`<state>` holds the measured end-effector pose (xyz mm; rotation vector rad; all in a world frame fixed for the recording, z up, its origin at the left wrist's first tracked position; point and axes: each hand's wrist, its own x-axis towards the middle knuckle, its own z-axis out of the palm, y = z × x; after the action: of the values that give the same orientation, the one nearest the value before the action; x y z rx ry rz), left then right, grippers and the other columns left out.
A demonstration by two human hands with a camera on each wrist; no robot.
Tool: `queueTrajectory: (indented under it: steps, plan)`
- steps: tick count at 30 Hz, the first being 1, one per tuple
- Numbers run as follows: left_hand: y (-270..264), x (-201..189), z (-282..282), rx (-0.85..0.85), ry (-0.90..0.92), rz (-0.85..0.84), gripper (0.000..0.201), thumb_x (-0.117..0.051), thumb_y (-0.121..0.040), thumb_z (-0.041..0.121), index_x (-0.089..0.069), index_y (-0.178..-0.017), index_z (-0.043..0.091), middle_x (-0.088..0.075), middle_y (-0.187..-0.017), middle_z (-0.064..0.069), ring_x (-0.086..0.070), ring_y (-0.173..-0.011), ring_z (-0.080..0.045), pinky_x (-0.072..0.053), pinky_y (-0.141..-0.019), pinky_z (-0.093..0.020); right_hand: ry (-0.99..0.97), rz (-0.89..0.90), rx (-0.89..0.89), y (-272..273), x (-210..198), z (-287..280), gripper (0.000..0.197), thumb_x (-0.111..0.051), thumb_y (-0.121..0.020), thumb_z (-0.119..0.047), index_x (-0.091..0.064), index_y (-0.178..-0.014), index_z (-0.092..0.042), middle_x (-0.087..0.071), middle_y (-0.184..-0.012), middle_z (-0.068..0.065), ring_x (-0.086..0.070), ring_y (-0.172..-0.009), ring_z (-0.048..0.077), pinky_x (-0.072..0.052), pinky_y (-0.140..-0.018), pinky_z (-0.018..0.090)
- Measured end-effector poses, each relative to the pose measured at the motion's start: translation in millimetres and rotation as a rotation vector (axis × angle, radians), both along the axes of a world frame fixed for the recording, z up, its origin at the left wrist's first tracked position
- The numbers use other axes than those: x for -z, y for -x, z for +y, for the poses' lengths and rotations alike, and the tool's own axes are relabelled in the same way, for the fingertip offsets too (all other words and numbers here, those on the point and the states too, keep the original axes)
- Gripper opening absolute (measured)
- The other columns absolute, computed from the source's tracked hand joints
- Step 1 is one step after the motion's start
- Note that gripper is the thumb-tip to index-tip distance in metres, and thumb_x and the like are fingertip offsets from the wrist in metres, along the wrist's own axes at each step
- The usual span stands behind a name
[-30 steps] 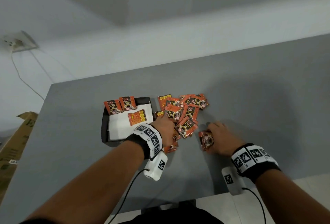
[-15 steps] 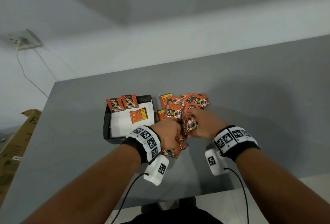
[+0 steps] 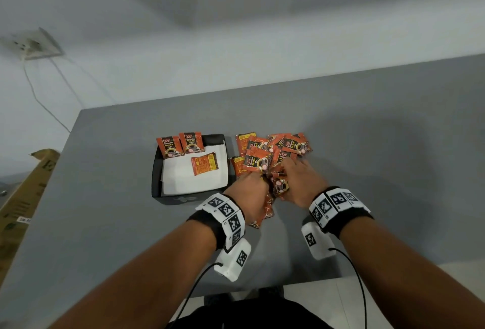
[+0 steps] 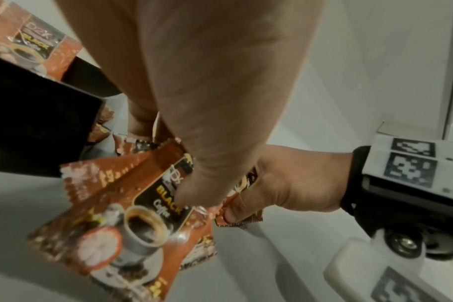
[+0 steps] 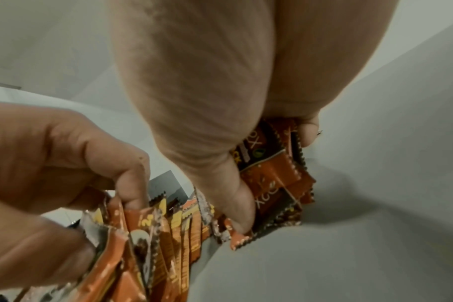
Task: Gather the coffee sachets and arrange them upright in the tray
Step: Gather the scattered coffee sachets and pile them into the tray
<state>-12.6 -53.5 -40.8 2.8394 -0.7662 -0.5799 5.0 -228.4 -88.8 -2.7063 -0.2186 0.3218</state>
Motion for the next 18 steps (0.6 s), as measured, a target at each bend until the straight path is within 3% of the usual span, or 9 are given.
queueTrajectory:
  steps: [7,11,13,16,18]
  plan:
    - [-3.6,1.4,-0.4,0.016,0.038,0.019,0.027,-0.075,-0.077,0.019,-0.066,-0.101,0.009,-0.048,-0.107,-0.009,-0.056,-0.088,-0.025,-0.046,-0.067,-0.03,0.001,0.075,-0.031,-1.0,-4.9,0.0,0.056,-0.082,-0.077,-0.027,-0.05,-0.121,-0.016,-0.059,-0.122,0.006,-0.052,-0.111,0.025,-0.046,-0.097,0.04]
    - [-9.0,-1.7,1.8,-0.009,0.115,0.112,0.033,-0.079,-0.072,0.018,-0.055,-0.095,0.014,-0.045,-0.107,-0.007,-0.056,-0.086,-0.025,-0.053,-0.074,-0.037,-0.041,0.154,-0.03,-1.6,-16.4,1.6,0.048,-0.082,-0.078,-0.023,-0.055,-0.116,-0.013,-0.063,-0.111,0.003,-0.061,-0.102,0.023,-0.045,-0.085,0.029]
    - [-11.9,-6.4,5.7,-0.028,0.181,0.14,0.031,-0.078,-0.071,0.013,-0.053,-0.088,0.016,-0.047,-0.105,-0.006,-0.054,-0.088,-0.023,-0.05,-0.076,-0.032,-0.073,0.195,-0.007,-4.5,-26.7,-2.7,0.044,-0.084,-0.075,-0.022,-0.055,-0.108,-0.016,-0.063,-0.095,-0.005,-0.062,-0.087,0.014,-0.042,-0.072,0.022]
    - [-14.5,-14.9,16.5,-0.109,0.313,0.186,0.026,-0.076,-0.072,0.009,-0.055,-0.087,0.012,-0.055,-0.096,-0.003,-0.051,-0.077,-0.014,-0.04,-0.063,-0.024,-0.254,0.208,0.086,-8.3,-46.8,-8.1,0.043,-0.083,-0.076,-0.016,-0.054,-0.108,-0.019,-0.061,-0.09,-0.011,-0.054,-0.077,0.0,-0.037,-0.062,0.016]
    - [-18.3,-22.7,29.4,-0.235,0.453,0.263,0.025,-0.074,-0.076,0.007,-0.054,-0.09,0.013,-0.062,-0.092,-0.007,-0.056,-0.063,-0.011,-0.045,-0.053,-0.023,-0.4,0.183,0.174,-10.9,-57.6,-7.1,0.036,-0.076,-0.079,-0.012,-0.056,-0.108,-0.018,-0.065,-0.093,-0.005,-0.06,-0.081,0.007,-0.043,-0.063,0.022]
